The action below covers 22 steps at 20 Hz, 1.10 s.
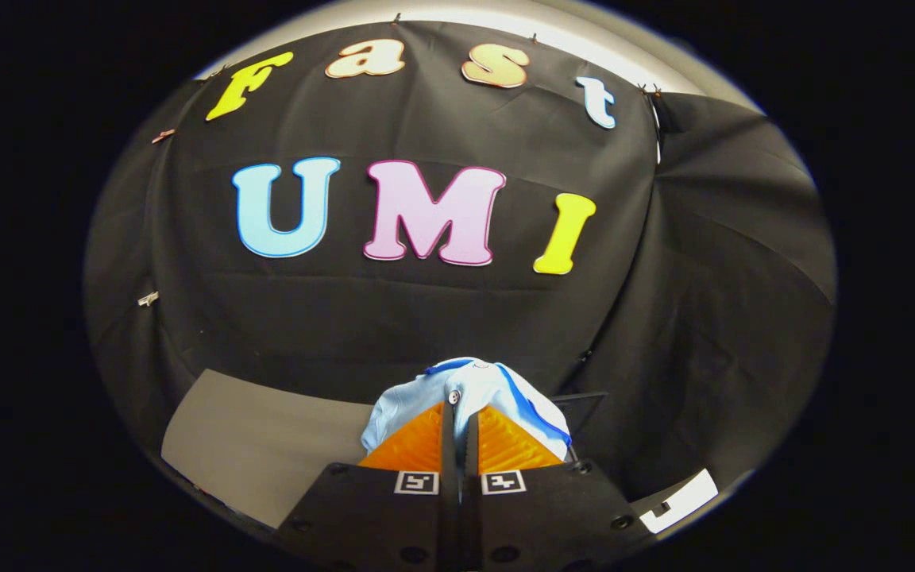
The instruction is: Put the clothes into the washing machine and then close the washing machine lid.
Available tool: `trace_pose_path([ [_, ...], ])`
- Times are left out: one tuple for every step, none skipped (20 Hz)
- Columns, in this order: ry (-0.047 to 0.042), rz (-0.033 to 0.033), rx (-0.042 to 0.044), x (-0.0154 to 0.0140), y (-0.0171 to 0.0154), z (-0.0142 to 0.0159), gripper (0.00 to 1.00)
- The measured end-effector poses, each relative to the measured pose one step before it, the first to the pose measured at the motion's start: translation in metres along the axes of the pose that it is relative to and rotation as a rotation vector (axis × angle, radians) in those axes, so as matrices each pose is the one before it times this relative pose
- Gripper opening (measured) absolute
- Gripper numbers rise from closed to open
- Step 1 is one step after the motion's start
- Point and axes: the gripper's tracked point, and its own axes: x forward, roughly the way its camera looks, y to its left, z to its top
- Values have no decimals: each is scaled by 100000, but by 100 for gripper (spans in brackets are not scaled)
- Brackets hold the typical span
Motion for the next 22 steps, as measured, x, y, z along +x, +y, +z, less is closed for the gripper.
trace_pose_path([
  [323,-996,-226,433,-1049,-78,5],
  [66,-1354,-385,555,-1099,-323,5],
  [1347,-1736,-392,561,-1210,-482,5],
  [799,-1802,159,692,-1126,-267,5],
  [624,-1027,354,517,-806,-279,5],
  [1230,-1104,518,625,-711,-532,5],
  [336,-359,604,519,-586,-413,5],
  [916,-652,563,578,-687,-512,5],
  [1081,-801,-83,565,-605,-616,5],
  [880,-712,-382,672,-647,-732,5],
  [1463,-705,-87,676,-604,-1012,5],
  [1103,-143,-72,536,-451,-1033,5],
  [1608,-665,159,593,-604,-1215,5],
  [982,595,61,909,-162,-1229,5],
  [1319,-54,430,749,-222,-1341,5],
  [1377,665,-1,672,-8,-1293,5],
  [1298,-387,-3,681,-216,-1241,5],
  [1325,303,-1236,724,-46,-1237,5],
  [1301,-21,-1005,733,-62,-1177,5],
  [1566,-282,-1430,708,-137,-1149,5],
  [664,220,-1144,739,-24,-778,5],
  [1000,389,-453,749,130,-1027,5],
])
